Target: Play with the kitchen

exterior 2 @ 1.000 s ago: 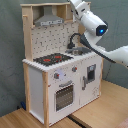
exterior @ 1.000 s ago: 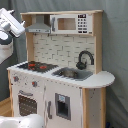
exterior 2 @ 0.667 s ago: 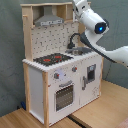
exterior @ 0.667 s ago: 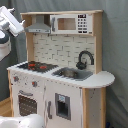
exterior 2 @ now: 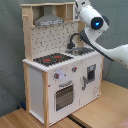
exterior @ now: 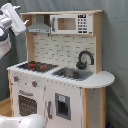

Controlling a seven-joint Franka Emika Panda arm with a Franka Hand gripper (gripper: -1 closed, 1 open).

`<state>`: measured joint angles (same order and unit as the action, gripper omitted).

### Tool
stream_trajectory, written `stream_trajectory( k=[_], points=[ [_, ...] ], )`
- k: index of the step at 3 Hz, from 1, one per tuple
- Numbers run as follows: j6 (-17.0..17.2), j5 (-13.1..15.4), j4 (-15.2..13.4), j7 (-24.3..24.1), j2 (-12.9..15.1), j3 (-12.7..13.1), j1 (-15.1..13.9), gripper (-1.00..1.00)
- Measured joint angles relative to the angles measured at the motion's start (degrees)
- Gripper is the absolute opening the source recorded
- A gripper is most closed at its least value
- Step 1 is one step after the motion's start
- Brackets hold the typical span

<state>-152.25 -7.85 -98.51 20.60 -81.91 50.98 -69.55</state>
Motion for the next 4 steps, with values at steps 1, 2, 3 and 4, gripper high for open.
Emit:
stream_trajectory(
  k=[1, 2, 3, 4],
  points=[
    [2.9, 0.1, 2.2, -4.0, -0.1, 0.5, -3.5, 1.00],
    [5.0, 0.1, 5.5, -8.0, -0.2, 1.2, -7.3, 1.00],
    [7.1, 0.1, 8.9, -10.9, -0.3, 1.4, -10.5, 1.00],
    [9.7, 0.1, 12.6, -13.4, -0.3, 1.4, -13.5, 1.00]
  ],
)
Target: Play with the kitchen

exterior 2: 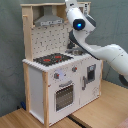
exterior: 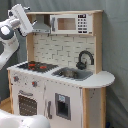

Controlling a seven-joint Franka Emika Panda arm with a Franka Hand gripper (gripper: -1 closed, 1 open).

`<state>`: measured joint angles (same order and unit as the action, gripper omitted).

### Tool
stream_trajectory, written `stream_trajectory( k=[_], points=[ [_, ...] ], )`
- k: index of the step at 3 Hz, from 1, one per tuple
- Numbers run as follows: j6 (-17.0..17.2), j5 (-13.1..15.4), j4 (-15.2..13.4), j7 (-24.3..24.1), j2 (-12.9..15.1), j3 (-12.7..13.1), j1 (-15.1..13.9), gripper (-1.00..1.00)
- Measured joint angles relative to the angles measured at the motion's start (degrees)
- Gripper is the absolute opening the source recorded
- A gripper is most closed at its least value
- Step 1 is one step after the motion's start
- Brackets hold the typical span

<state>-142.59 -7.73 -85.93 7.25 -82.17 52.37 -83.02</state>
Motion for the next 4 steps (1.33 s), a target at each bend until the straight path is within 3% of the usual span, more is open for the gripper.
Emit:
stream_trajectory(
  k=[3, 4],
  points=[
    [10.6, -0.1, 11.3, -7.6, 0.0, 0.1, -7.7, 1.00],
    [15.1, -0.1, 12.9, -10.9, 0.0, 0.8, -9.0, 1.00]
  ],
)
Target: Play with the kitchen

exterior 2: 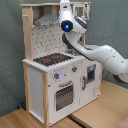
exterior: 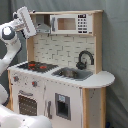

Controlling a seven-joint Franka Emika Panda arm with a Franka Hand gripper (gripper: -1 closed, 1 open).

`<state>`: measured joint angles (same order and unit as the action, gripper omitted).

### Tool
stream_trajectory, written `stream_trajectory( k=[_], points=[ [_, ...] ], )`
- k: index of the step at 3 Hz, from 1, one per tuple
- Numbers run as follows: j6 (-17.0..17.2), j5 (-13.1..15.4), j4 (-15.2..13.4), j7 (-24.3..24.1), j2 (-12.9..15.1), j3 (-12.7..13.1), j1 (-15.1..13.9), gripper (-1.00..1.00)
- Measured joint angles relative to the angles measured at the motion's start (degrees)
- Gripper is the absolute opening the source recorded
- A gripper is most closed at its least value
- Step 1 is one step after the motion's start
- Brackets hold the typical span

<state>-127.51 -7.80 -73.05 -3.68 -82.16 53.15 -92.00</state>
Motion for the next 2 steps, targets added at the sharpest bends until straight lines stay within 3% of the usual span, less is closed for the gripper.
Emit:
stream_trajectory(
  k=[1, 2],
  points=[
    [3.8, 0.0, 0.0, -1.4, 0.0, 0.5, -0.9, 1.00],
    [3.9, 0.0, 0.0, -1.5, 0.0, 0.5, -1.0, -1.00]
  ],
)
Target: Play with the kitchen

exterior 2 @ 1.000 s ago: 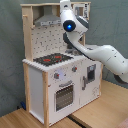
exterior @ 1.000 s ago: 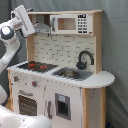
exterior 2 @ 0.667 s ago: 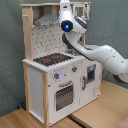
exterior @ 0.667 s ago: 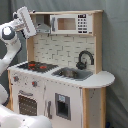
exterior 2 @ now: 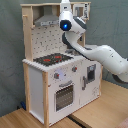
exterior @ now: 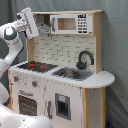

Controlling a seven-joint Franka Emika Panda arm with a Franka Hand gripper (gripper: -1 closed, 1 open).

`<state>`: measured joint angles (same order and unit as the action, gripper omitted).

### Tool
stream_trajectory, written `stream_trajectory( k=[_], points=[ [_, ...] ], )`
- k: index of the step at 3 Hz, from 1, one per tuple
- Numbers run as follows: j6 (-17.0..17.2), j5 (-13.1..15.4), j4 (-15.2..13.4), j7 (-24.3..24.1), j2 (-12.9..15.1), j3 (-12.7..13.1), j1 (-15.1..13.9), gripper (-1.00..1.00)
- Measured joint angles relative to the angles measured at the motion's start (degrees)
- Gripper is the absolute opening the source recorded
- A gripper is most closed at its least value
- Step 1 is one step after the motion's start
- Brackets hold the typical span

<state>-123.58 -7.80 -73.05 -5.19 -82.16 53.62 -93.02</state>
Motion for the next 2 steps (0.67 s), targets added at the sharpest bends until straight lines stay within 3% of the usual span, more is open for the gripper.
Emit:
stream_trajectory(
  k=[1, 2],
  points=[
    [1.3, 0.0, 0.0, -0.3, 0.0, 0.1, -0.6, -1.00],
    [7.0, 0.0, -0.2, -0.4, 0.0, 1.5, -1.6, -1.00]
  ],
)
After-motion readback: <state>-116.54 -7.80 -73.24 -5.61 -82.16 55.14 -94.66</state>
